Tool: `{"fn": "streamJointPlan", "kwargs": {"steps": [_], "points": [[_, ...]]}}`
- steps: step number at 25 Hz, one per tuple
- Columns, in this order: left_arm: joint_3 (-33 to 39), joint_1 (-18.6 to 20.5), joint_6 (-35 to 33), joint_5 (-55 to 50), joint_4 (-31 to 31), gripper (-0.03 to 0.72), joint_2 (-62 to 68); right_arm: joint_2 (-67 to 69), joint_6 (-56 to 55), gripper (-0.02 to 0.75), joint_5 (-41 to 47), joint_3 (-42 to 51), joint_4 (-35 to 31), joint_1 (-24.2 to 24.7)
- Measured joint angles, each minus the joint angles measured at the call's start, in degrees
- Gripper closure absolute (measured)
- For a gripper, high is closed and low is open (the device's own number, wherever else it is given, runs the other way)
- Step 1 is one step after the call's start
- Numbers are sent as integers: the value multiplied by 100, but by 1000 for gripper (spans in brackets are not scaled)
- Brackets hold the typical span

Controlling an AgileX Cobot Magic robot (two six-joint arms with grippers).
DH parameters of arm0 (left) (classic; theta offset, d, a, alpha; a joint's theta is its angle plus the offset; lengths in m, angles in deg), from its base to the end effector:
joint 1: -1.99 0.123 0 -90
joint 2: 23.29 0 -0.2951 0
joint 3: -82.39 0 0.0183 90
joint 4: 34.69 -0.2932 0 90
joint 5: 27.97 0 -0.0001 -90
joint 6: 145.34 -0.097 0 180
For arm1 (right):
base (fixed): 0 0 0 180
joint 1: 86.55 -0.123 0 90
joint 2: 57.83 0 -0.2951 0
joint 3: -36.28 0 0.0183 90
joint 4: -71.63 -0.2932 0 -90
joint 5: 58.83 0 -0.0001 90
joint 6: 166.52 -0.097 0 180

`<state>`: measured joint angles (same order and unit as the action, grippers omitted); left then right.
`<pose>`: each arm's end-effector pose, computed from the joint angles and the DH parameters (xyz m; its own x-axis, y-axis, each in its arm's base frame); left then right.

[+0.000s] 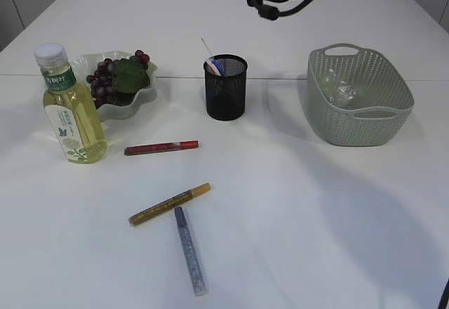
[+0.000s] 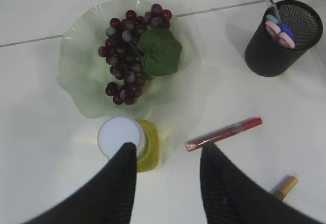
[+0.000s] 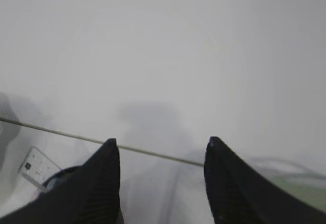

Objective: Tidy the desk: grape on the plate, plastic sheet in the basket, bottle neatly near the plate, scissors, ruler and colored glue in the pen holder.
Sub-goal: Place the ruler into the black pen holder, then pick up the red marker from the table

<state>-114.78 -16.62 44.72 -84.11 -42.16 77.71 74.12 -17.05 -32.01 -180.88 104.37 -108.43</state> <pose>0.3901 -0.1203 0.3887 -0.7452 0.1434 -0.6512 0.1757 0.9843 0.0157 0.5416 0.1919 0.2922 -0.4351 -0.1623 -0.8856 -0.1560 0.9823 -0.1034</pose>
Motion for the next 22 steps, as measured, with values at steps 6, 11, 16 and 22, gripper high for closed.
{"fn": "streamJointPlan", "kwargs": {"steps": [6, 11, 16, 22], "points": [[0, 0, 0, -49, 4, 381, 0, -657, 245, 314, 2226, 0, -711, 0], [0, 0, 0, -476, 47, 381, 0, -821, 1067, 315, 4131, 0, -1687, 0], [0, 0, -11, -898, 60, 381, 0, -915, 1733, 315, 4413, 0, -2970, 0], [0, 0, -351, -1246, 201, 381, 0, -1216, 1908, 315, 4441, 23, -3317, -11]]}}
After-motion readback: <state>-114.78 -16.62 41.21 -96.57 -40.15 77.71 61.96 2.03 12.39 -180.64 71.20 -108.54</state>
